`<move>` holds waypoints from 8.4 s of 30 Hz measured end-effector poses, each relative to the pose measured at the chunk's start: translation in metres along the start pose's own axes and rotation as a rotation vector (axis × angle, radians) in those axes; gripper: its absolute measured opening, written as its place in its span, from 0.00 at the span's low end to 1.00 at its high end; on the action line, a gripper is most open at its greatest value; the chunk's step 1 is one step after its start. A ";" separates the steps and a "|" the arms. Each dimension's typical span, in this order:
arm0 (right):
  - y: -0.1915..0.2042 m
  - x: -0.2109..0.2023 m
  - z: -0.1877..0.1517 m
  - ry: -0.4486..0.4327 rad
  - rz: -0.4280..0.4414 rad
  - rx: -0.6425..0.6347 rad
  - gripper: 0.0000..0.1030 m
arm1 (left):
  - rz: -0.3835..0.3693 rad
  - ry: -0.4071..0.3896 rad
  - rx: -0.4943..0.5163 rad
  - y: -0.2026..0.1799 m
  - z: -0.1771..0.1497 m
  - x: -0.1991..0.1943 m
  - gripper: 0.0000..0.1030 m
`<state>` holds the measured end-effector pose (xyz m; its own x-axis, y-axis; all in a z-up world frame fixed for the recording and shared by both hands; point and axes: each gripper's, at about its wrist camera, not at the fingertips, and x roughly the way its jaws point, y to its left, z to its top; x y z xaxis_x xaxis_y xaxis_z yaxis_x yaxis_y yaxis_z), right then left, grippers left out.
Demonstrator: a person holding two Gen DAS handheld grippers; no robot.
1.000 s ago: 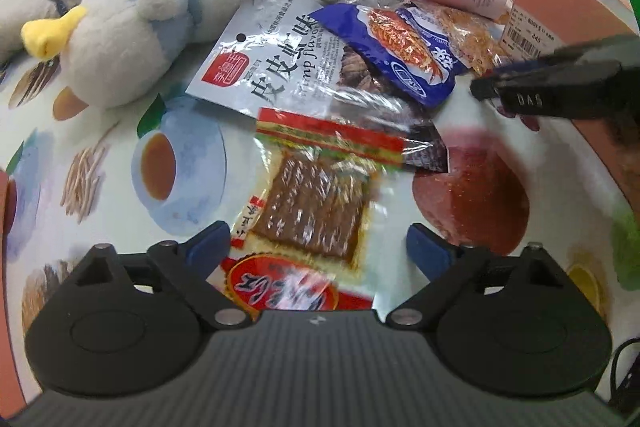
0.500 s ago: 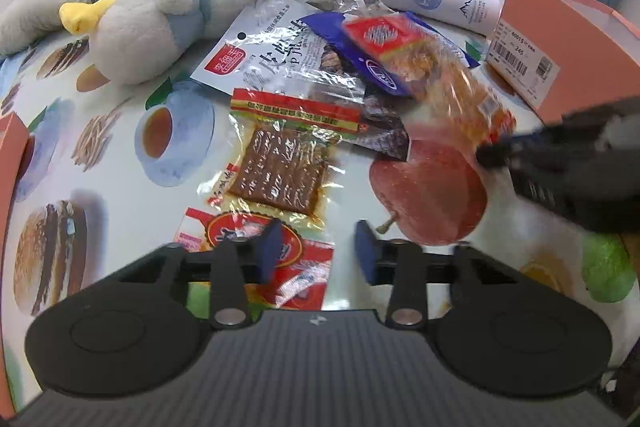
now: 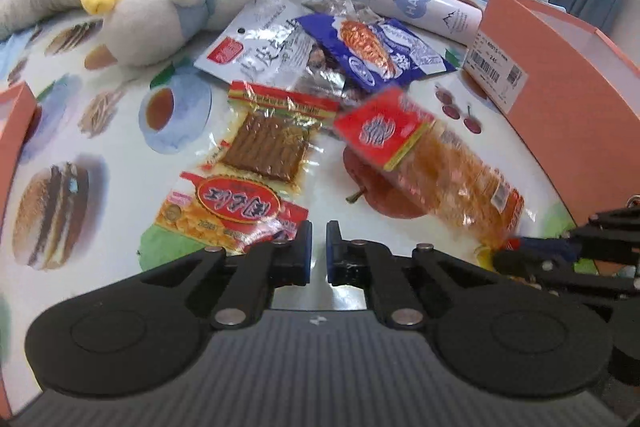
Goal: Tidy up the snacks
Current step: 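Grasp the red-labelled shredded snack bag with the right tool while the left tool grasps the brown strip packet, then lift and carry both held packets over the larger pink box, then open both tools to drop the packets into the box, then withdraw both tools from the box back toward the snack pile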
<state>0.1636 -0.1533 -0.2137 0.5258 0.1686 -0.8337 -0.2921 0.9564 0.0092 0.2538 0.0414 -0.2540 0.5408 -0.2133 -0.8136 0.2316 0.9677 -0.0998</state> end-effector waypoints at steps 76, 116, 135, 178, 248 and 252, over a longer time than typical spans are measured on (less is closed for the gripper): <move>-0.038 -0.023 -0.015 -0.058 0.073 0.149 0.25 | 0.041 -0.001 -0.233 -0.014 -0.007 -0.040 0.62; -0.120 -0.209 0.080 -0.515 -0.065 0.205 0.24 | -0.132 -0.329 -0.165 -0.104 0.136 -0.189 0.62; -0.207 -0.187 0.027 -0.438 -0.195 0.376 0.25 | -0.295 -0.165 -0.038 -0.227 0.149 -0.102 0.62; -0.215 -0.193 0.014 -0.452 -0.134 0.435 0.61 | -0.261 -0.213 0.046 -0.229 0.159 -0.130 0.79; -0.010 -0.100 0.009 -0.281 0.070 0.137 0.61 | 0.000 -0.135 -0.236 -0.004 -0.001 -0.116 0.82; -0.006 -0.074 0.022 -0.257 0.035 0.087 0.61 | -0.014 -0.116 -0.254 0.009 0.007 -0.086 0.82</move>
<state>0.1436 -0.1660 -0.1397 0.7052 0.2458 -0.6650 -0.2497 0.9640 0.0915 0.2155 0.0676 -0.1810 0.6316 -0.2272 -0.7412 0.0379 0.9640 -0.2631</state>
